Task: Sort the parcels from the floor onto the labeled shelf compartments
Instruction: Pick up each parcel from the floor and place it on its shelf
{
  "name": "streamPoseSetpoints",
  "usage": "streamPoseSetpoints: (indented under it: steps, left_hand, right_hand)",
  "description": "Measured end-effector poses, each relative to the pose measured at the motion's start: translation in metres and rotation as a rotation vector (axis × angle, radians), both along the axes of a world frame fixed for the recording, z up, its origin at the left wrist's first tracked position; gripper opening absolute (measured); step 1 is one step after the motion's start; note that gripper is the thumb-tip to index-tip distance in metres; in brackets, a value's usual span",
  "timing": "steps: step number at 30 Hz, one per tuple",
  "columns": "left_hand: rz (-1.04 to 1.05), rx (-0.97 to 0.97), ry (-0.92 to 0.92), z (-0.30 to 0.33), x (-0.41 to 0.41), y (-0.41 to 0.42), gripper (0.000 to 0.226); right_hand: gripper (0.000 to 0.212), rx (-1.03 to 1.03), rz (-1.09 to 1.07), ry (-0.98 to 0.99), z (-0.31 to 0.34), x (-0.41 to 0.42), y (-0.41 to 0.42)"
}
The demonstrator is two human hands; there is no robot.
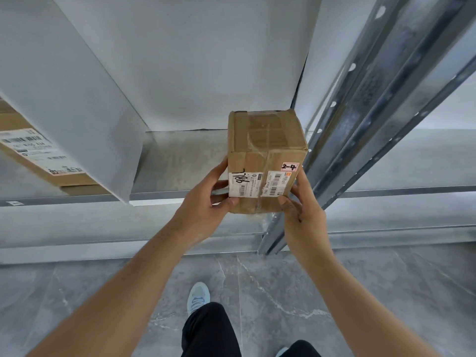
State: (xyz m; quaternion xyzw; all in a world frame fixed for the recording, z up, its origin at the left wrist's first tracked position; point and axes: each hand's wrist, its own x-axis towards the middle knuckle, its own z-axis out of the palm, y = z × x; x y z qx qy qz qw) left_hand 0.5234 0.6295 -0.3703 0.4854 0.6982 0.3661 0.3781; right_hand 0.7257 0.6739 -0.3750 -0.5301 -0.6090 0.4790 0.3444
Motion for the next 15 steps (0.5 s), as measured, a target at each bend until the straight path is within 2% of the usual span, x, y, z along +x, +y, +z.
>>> streamPoseSetpoints:
  steps: [3, 9, 15]
  left_hand:
    - [0.022, 0.010, 0.010, -0.003, -0.003, 0.006, 0.075]
    - [0.043, 0.029, 0.004, -0.003, -0.010, 0.023, 0.076]
    - [0.064, 0.057, 0.042, -0.004, -0.021, 0.038, 0.082]
  right_hand:
    - [0.070, 0.070, -0.100, -0.013, 0.002, -0.006, 0.002]
    - [0.039, 0.210, -0.238, -0.119, 0.001, -0.023, 0.010]
    - [0.047, 0.191, -0.233, -0.145, -0.003, -0.035, 0.025]
